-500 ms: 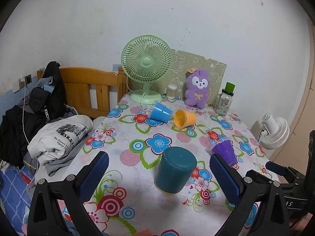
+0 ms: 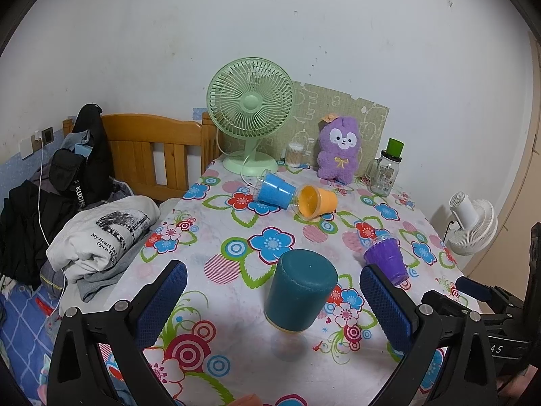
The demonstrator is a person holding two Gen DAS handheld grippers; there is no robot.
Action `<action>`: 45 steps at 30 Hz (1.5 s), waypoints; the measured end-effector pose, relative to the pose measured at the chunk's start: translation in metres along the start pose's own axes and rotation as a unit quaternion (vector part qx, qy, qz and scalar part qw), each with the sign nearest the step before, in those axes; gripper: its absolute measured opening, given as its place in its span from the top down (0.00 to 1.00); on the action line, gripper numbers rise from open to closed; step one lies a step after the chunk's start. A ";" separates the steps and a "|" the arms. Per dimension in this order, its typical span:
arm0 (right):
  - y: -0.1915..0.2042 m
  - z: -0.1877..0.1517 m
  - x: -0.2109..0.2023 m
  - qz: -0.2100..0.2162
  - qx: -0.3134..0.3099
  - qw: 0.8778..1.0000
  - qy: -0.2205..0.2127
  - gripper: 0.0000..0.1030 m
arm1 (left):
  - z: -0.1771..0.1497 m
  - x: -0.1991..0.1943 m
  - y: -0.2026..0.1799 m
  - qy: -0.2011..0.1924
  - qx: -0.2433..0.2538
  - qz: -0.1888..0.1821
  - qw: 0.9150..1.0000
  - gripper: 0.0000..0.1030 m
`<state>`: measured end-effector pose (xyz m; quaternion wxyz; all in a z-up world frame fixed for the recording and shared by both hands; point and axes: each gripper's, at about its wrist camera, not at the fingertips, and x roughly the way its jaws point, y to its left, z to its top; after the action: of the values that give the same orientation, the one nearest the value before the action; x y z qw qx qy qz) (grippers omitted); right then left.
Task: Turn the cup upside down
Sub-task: 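Move the right gripper toward the upright purple plastic cup, then close the right gripper around the purple cup and lift it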
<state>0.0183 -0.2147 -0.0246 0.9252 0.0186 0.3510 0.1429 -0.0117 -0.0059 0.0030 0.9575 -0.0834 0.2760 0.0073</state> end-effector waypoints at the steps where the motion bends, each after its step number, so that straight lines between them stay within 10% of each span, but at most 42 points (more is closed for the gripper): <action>1: 0.000 0.000 0.000 -0.001 0.000 1.000 0.000 0.00 | 0.000 0.000 0.000 0.001 0.000 0.000 1.000 0.00; 30: -0.063 0.037 0.112 -0.029 0.015 0.994 0.104 0.00 | -0.008 0.092 -0.064 0.090 0.092 -0.009 0.992 0.00; 39: -0.057 0.040 0.156 -0.029 -0.013 0.988 0.149 0.36 | -0.007 0.106 -0.059 0.104 0.087 0.005 0.991 0.00; 45: -0.059 0.042 0.155 -0.026 -0.007 0.989 0.146 0.38 | -0.008 0.107 -0.053 0.108 0.081 0.007 0.991 0.00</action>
<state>0.1709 -0.2254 -0.1003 0.8676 -0.0179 0.4817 0.1221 0.0785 -0.0631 -0.0521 0.9256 -0.0040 0.3782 -0.0177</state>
